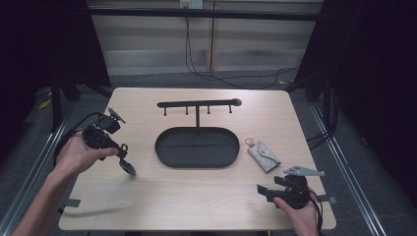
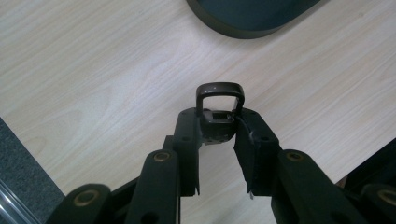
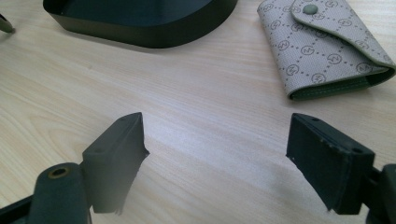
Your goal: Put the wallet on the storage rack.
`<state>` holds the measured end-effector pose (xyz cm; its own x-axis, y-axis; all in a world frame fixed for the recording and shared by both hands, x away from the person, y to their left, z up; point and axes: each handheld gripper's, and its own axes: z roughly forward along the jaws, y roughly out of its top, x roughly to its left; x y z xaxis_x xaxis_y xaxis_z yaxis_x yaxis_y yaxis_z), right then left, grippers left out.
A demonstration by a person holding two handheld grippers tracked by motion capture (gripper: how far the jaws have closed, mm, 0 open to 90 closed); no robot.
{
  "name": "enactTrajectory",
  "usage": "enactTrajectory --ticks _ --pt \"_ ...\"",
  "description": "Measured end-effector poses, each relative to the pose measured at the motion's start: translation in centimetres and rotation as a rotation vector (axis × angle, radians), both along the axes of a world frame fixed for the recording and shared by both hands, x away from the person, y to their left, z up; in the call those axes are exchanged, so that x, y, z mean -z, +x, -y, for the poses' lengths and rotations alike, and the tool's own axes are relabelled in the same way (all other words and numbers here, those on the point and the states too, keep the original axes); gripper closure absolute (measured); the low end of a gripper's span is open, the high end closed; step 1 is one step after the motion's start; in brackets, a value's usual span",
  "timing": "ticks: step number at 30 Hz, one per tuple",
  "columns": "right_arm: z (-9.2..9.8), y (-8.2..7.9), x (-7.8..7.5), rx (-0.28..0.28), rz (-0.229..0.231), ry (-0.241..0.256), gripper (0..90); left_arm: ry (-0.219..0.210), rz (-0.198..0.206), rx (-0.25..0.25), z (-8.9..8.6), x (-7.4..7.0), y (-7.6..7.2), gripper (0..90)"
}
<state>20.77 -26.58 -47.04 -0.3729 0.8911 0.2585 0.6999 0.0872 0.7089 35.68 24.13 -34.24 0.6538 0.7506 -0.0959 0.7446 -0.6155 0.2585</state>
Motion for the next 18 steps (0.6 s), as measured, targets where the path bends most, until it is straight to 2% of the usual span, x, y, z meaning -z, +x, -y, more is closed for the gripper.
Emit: enactTrajectory --ticks 1,7,10,13,15,17,18 --pt "0.0 0.0 0.0 -0.002 0.002 0.003 18.2 -0.01 0.003 -0.002 0.2 -0.5 0.0 70.7" --pt "0.0 -0.1 -0.1 -0.013 0.005 0.002 17.1 -0.003 0.012 0.015 0.9 -1.7 -0.1 70.7" --pt "0.0 -0.1 -0.1 -0.011 0.005 0.003 17.1 0.01 0.01 0.035 1.5 -2.0 -0.2 70.7" --pt "0.0 -0.1 -0.1 -0.012 0.002 0.001 17.1 0.003 0.006 0.051 1.9 -2.4 0.0 70.7" --pt "0.0 -0.1 -0.1 -0.013 0.002 0.0 17.0 -0.002 0.012 0.05 2.0 -2.5 0.1 70.7" --pt "0.0 -0.1 0.0 -0.014 0.003 -0.001 17.1 0.016 0.018 0.053 2.1 -2.6 0.3 70.7" --pt "0.0 -0.1 -0.1 -0.012 0.002 0.001 17.1 0.006 0.012 0.047 2.2 -2.6 0.4 70.7"
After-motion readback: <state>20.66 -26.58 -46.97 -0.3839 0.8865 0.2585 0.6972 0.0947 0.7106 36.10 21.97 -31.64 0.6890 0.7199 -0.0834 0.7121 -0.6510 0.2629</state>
